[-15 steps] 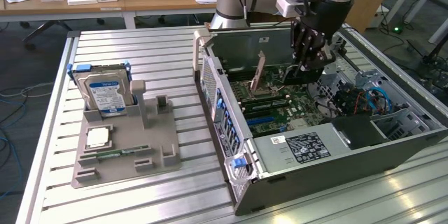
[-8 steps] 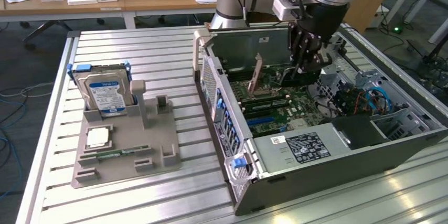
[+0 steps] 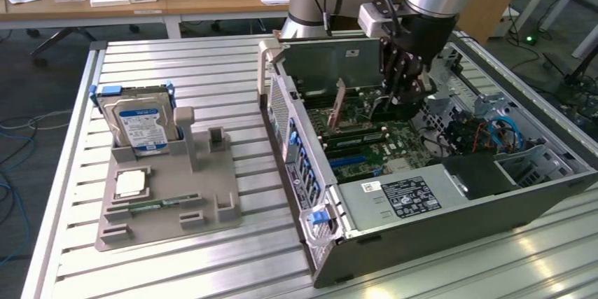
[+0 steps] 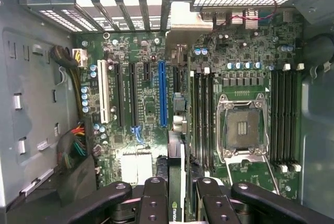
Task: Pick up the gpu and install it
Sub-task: 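Insert the gpu into the slot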
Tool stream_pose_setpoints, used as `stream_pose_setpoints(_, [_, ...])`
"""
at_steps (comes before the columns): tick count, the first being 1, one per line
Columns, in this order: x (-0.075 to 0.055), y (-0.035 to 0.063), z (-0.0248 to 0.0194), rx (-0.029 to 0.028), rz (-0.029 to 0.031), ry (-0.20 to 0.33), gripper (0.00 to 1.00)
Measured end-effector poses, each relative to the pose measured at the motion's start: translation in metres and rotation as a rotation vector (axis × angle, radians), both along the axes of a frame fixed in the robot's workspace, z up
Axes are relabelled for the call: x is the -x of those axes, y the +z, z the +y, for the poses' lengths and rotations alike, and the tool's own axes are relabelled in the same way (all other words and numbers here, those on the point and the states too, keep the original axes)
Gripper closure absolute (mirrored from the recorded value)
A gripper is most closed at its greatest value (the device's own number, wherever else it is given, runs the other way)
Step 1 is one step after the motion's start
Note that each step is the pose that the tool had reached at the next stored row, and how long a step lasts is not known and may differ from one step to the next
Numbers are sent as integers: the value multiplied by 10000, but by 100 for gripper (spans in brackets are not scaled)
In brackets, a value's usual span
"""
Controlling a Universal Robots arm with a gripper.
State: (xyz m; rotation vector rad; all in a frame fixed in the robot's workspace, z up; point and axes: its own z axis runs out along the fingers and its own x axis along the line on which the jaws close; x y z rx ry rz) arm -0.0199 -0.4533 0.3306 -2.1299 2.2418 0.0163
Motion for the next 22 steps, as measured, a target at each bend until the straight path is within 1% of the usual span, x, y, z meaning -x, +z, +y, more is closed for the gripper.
stream_pose_setpoints(3, [6,-43,-2,-1,0,2,74])
stream_pose_setpoints(8, [11,-72,-9,-2,-1,0,74])
stream_pose_setpoints(15, [15,-166,-72,-1,0,0,74])
stream_pose_setpoints(22, [17,-259,-110,0,0,0,74])
